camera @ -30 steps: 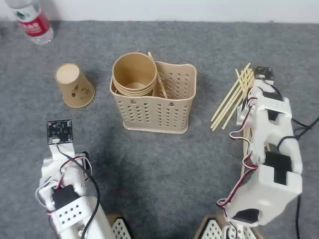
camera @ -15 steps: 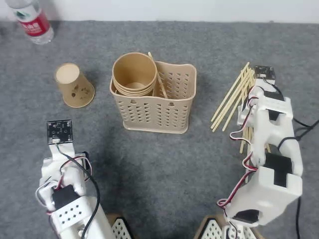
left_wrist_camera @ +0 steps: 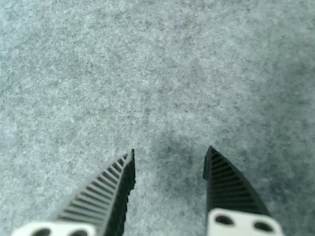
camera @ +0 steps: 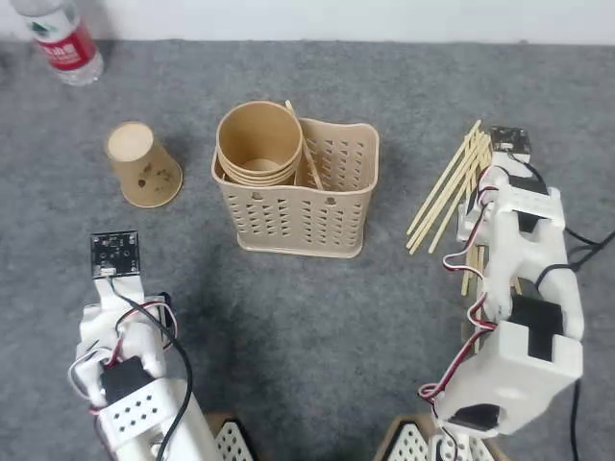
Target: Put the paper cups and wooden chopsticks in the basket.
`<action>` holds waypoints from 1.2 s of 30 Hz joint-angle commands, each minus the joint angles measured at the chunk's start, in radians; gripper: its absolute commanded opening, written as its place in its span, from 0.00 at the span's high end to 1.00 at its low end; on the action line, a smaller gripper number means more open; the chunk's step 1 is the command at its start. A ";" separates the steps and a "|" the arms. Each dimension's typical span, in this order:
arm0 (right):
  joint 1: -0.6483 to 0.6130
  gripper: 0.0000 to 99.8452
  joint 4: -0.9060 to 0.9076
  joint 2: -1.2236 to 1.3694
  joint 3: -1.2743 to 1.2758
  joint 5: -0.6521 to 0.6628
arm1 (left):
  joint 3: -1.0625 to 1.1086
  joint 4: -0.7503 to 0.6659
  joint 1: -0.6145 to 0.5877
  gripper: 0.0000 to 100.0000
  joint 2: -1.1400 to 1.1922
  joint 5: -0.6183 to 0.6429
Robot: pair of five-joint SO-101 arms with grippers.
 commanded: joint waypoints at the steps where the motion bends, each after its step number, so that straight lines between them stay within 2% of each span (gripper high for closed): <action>1: 0.008 0.97 -0.002 -0.059 -0.041 0.014 | -0.004 0.006 0.008 0.79 -0.014 -0.009; 9: 0.008 0.99 0.007 -0.071 -0.044 0.015 | -0.004 0.006 0.008 0.79 -0.014 -0.009; 14: 0.007 0.99 0.059 -0.186 -0.048 0.015 | -0.004 0.006 0.008 0.79 -0.014 -0.009; 22: -0.030 0.99 0.185 -0.576 -0.044 0.009 | -0.004 0.006 0.008 0.79 -0.014 -0.009; 29: -0.127 0.99 0.255 -0.932 0.018 0.005 | -0.004 0.006 0.008 0.79 -0.014 -0.009; 32: -0.160 0.99 0.199 -1.113 0.101 0.014 | -0.004 0.006 0.008 0.79 -0.014 -0.009; 36: -0.162 0.99 0.022 -1.349 0.261 0.046 | -0.004 0.006 0.008 0.79 -0.014 -0.009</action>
